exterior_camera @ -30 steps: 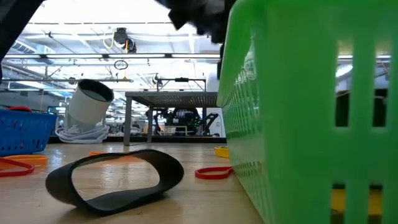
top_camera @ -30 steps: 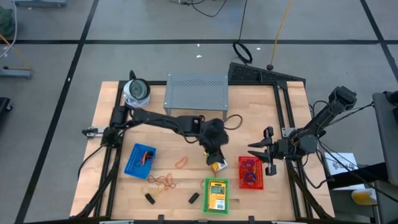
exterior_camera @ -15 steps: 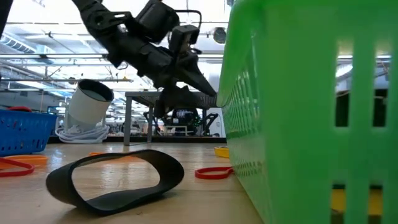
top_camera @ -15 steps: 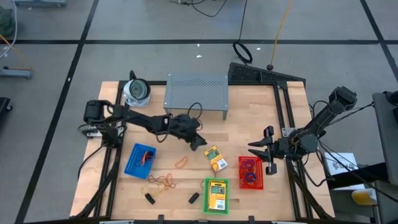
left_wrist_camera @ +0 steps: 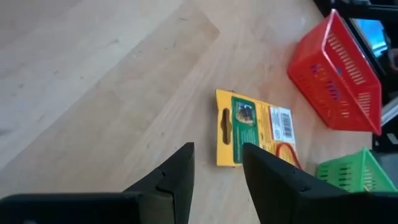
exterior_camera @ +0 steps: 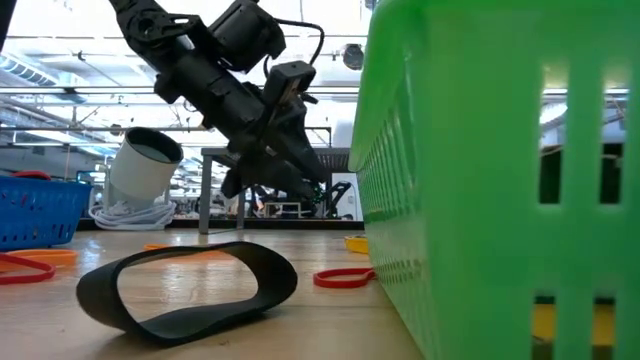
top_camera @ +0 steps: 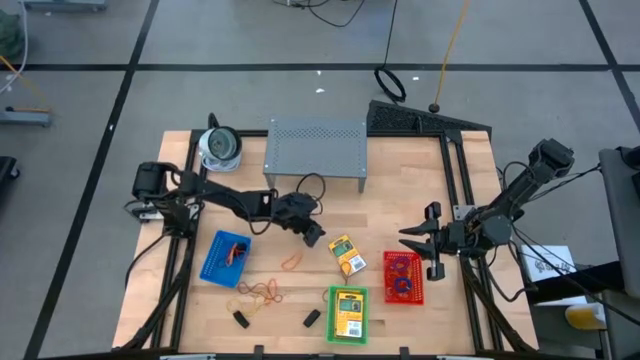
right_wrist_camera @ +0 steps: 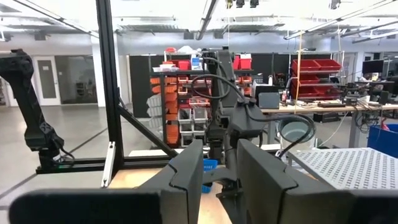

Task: Pick & Place Office Desk Supplies
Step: Put the yellow crayon box into the green bin

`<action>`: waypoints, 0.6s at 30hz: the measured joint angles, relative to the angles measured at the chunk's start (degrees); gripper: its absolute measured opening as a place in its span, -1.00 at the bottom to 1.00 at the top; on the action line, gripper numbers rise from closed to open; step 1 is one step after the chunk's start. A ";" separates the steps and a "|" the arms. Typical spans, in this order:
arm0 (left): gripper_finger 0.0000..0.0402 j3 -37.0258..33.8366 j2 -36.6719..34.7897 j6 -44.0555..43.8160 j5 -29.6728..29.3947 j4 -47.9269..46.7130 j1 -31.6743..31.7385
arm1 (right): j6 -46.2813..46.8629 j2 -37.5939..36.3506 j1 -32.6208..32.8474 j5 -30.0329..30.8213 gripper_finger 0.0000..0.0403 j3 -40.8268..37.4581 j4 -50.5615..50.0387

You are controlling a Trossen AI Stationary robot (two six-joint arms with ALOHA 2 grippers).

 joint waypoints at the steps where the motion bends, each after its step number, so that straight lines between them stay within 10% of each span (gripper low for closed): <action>1: -0.28 0.00 0.00 -0.55 0.91 -0.30 0.38 | -0.13 0.00 0.00 0.00 -0.56 0.00 0.02; 18: -0.28 12.13 11.78 -2.25 12.77 -5.24 2.34 | -1.63 0.00 0.02 -0.20 -0.56 0.00 -0.52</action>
